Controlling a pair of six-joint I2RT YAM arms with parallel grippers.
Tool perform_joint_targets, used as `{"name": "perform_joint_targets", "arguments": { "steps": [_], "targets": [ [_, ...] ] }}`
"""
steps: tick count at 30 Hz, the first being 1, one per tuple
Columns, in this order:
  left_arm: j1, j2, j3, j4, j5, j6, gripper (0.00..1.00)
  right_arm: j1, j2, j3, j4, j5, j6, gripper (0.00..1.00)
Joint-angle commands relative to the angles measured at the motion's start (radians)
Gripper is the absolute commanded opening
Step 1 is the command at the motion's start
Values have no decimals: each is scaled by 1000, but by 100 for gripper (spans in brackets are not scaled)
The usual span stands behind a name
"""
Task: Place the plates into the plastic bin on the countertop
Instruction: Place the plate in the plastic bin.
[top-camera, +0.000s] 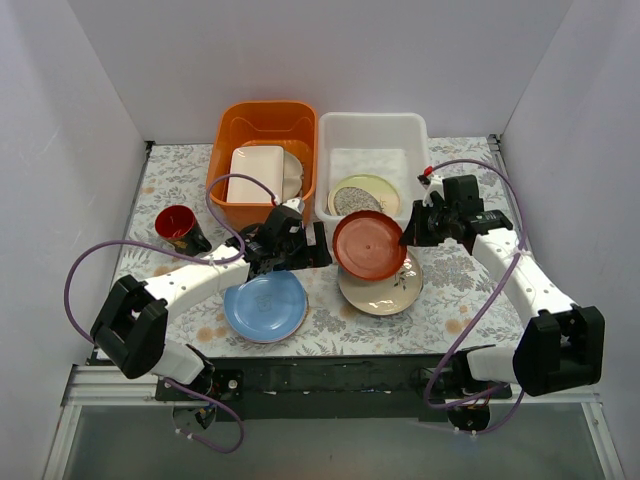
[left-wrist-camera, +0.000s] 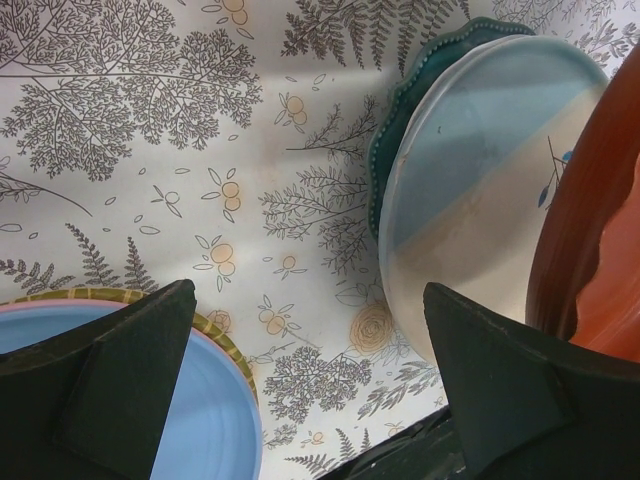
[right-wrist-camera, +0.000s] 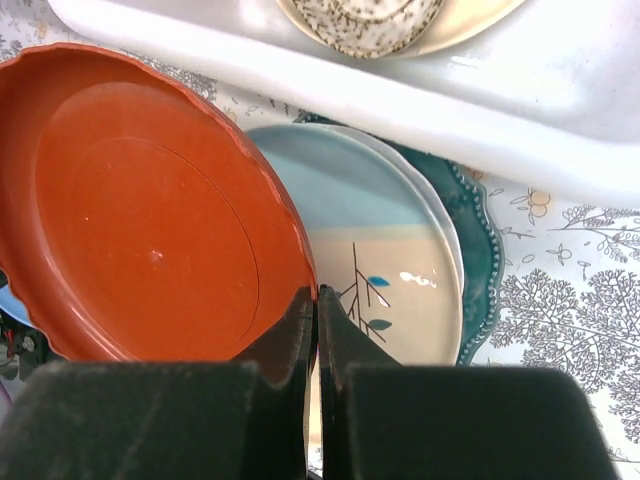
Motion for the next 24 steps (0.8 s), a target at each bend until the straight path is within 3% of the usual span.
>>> {"name": "perform_joint_targets", "arguments": {
  "steps": [1, 24],
  "targets": [
    [-2, 2, 49, -9, -8, 22, 98, 2, 20, 70, 24, 0, 4, 1],
    [-2, -8, 40, -9, -4, 24, 98, -6, 119, 207, 90, 71, 31, 1]
  ]
}}
